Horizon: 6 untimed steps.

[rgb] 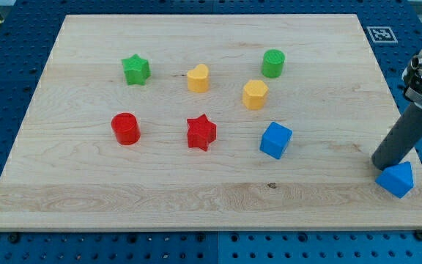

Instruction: Push the blue cube to the blue triangle

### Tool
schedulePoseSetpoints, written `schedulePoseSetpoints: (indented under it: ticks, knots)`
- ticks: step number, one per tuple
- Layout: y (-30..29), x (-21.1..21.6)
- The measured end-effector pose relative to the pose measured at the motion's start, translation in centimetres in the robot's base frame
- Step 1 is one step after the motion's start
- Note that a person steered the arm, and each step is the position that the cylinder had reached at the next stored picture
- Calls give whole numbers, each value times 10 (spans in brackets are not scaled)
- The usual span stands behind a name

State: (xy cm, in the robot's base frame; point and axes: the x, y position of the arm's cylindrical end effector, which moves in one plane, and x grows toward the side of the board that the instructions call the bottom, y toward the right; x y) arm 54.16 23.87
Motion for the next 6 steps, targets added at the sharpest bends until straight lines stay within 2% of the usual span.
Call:
schedulePoseSetpoints:
  ticks: [4,5,6]
  knots:
    - [0,0]
    - [-7,-33]
    - [-44,-52]
